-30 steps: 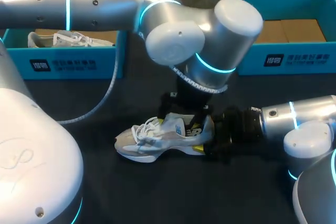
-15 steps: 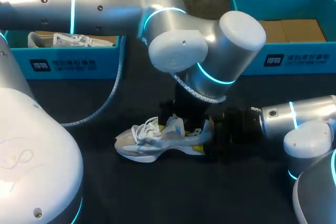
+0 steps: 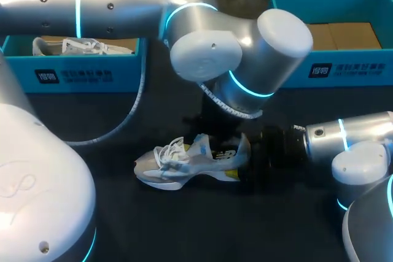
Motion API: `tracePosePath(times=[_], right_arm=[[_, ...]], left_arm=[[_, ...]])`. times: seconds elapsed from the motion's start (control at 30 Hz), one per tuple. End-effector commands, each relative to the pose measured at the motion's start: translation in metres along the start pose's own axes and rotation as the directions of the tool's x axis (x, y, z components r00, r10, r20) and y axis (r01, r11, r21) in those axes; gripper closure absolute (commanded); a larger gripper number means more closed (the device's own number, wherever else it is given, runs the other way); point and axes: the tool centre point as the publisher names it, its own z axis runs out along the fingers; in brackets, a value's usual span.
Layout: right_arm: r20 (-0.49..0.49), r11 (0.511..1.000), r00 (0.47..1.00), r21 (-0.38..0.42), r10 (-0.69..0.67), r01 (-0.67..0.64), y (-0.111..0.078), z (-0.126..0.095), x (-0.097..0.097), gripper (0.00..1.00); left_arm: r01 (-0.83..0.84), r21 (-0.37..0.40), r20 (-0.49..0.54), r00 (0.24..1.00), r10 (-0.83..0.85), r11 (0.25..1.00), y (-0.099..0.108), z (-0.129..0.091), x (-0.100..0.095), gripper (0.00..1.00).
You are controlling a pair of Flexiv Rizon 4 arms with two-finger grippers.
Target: Take the shoe out of the shoebox, open the shoe tongue, remove and reinsert the insole, then place the shoe into the shoebox
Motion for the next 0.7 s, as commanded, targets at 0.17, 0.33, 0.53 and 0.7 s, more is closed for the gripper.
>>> tracePosePath(times=[0.17,0.33,0.53,0.7], right_arm=[[0.000,1.000,1.000,0.004,0.001,-0.001,0.002,0.000,0.000,1.00],[0.000,1.000,1.000,0.004,0.001,-0.001,0.002,0.000,0.000,1.00],[0.000,1.000,1.000,0.004,0.001,-0.001,0.002,0.000,0.000,1.00],[0.000,1.000,1.000,0.004,0.001,-0.001,0.002,0.000,0.000,1.00]], left_arm=[[0.022,0.030,-0.015,1.000,-0.022,0.999,0.015,-0.005,-0.006,0.56],[0.041,0.046,-0.038,0.999,-0.039,0.998,0.018,-0.013,-0.006,0.58],[0.052,0.052,-0.063,0.997,-0.048,0.997,0.018,-0.021,-0.005,0.95],[0.054,0.031,-0.090,0.995,-0.051,0.998,0.014,-0.021,-0.011,1.00]])
